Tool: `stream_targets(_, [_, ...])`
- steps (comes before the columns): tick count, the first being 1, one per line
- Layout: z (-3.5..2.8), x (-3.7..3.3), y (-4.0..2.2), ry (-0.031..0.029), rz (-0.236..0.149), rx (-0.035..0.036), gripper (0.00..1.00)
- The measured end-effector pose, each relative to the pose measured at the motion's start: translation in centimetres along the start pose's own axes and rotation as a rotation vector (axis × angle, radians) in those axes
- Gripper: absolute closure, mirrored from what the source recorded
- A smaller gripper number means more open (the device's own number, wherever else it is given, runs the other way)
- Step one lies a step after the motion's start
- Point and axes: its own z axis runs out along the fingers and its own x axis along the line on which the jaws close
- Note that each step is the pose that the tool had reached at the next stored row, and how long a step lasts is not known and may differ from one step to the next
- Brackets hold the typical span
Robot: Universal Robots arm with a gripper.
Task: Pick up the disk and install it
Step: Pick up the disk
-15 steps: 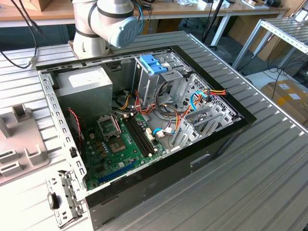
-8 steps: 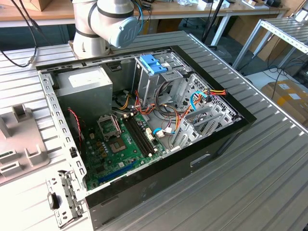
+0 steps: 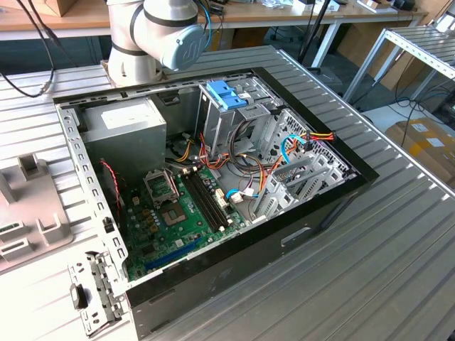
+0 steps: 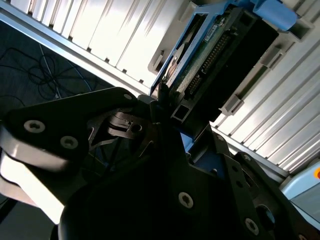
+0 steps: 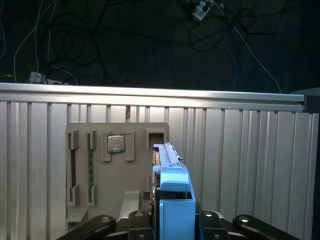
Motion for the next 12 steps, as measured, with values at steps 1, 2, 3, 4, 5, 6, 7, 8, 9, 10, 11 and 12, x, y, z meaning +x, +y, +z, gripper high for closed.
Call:
stream_targets(1, [-0.07, 0.00, 0.00, 0.0000, 0.000, 0.0000, 0.63])
stream_targets(2, [-0.17, 0.00, -0.01, 0.0001, 0.000, 0.0000, 0.63])
stream_targets(3, [-0.23, -0.01, -0.01, 0.0001, 0.000, -0.0001, 0.63])
stream_targets(4, [-0.29, -0.01, -0.01, 0.0001, 0.000, -0.0001, 0.63])
stream_targets(5, [-0.33, -0.01, -0.01, 0.0001, 0.000, 0.0000, 0.63])
stream_targets(6, [-0.38, -0.01, -0.01, 0.0000, 0.000, 0.0000, 0.63])
stream_targets(7, [-0.45, -0.01, -0.02, 0.0000, 0.000, 0.0000, 0.63])
stream_targets(8, [-0.52, -0.02, -0.02, 0.0001, 0.000, -0.0001, 0.63])
stream_targets(9, [-0.64, -0.02, -0.02, 0.0000, 0.000, 0.0000, 0.63])
stream_targets(10, [-0.72, -0.02, -0.02, 0.0001, 0.000, 0.0000, 0.63])
stream_targets(11, [-0.81, -0.02, -0.03, 0.0000, 0.000, 0.0000, 0.63])
stream_targets(12, [-0.85, -0.03, -0.03, 0.0000, 0.000, 0.0000, 0.63])
